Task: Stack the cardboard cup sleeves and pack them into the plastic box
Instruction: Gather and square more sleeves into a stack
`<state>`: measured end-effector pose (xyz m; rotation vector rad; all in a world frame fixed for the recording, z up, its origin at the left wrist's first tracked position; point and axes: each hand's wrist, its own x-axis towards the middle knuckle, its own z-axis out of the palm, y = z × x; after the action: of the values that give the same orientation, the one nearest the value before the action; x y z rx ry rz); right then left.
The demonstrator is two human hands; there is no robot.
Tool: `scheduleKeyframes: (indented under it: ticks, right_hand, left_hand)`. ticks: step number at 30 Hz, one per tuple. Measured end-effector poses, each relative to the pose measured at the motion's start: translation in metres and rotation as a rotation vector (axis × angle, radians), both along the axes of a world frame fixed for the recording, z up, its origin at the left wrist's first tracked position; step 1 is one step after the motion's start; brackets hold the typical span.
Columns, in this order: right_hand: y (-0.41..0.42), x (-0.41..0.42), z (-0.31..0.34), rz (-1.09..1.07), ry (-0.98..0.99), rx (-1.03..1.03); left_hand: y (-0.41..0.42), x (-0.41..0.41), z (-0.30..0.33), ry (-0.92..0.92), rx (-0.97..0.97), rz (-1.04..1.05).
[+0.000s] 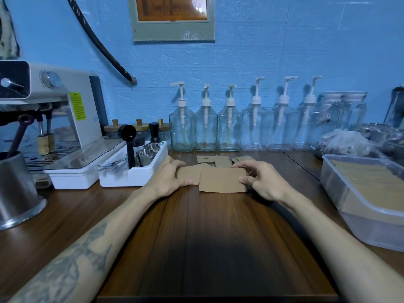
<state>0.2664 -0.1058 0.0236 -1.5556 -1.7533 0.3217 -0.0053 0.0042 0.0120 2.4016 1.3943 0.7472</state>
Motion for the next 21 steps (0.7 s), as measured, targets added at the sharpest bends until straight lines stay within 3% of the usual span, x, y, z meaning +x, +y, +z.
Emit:
scheduleKeyframes:
  ticks: [11,18,21]
  right_hand:
    - [-0.004,-0.004,0.002,-0.019,-0.010,-0.019]
    - [-0.006,-0.007,0.000,-0.009,0.018,0.008]
    - [-0.007,-0.010,0.001,0.010,0.009,0.022]
  left_hand:
    - [-0.017,-0.015,0.007,-0.674,-0.193,0.006]
    - [-0.033,-0.008,0.028,-1.159,-0.054,-0.009]
    - [-0.041,-0.007,0.036,-1.268,-0.013,-0.080]
